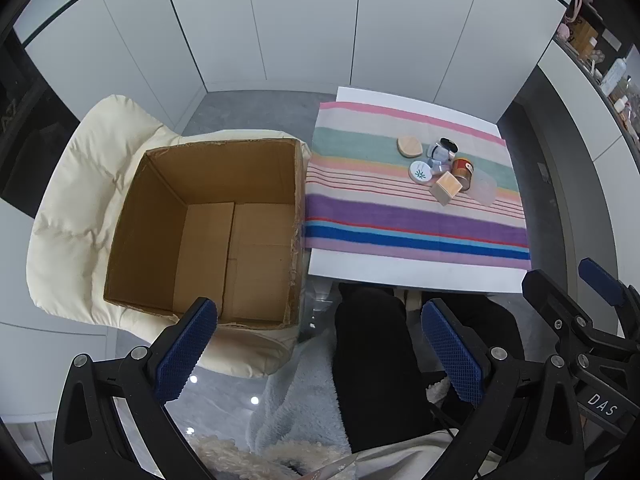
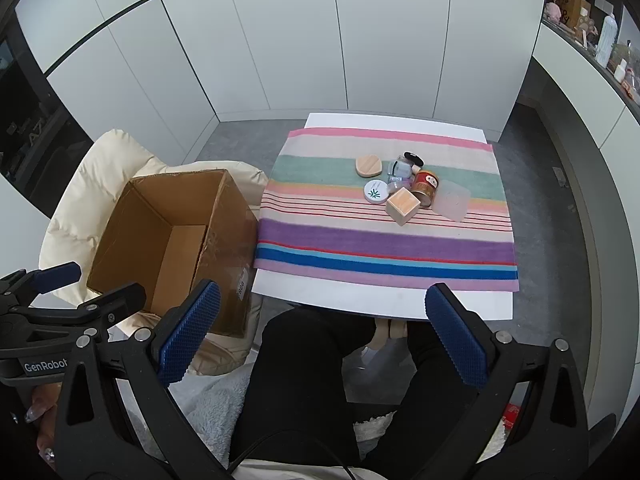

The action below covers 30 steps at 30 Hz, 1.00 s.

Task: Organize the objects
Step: 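Move both tools toward the objects on the striped cloth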

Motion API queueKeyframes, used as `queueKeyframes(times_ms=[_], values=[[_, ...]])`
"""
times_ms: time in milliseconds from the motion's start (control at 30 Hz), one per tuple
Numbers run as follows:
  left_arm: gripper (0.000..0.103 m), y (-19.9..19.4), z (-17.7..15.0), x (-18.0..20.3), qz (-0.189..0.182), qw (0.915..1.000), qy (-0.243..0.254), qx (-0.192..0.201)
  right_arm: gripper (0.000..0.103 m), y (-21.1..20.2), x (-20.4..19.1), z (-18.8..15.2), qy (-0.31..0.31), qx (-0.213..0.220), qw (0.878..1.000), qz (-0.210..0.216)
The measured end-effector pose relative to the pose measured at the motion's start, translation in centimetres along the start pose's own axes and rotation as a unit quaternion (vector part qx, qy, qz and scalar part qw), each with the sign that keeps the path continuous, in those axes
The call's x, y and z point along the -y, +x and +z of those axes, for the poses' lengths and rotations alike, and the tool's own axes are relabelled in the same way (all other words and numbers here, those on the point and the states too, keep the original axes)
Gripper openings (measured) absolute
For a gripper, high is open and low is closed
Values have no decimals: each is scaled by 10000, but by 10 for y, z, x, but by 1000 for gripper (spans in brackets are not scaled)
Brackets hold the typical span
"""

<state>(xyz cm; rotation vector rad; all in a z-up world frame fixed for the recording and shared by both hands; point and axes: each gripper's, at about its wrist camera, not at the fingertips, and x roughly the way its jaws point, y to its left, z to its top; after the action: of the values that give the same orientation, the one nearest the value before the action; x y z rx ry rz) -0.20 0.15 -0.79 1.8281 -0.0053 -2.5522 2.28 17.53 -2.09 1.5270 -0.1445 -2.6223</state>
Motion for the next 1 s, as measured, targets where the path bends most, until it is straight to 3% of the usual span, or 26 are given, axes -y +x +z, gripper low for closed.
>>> queueKeyframes(times_ms=[1000], values=[[103, 17, 2, 10, 4, 10000, 49, -81, 103, 21, 8, -2, -1, -143, 9999, 9]])
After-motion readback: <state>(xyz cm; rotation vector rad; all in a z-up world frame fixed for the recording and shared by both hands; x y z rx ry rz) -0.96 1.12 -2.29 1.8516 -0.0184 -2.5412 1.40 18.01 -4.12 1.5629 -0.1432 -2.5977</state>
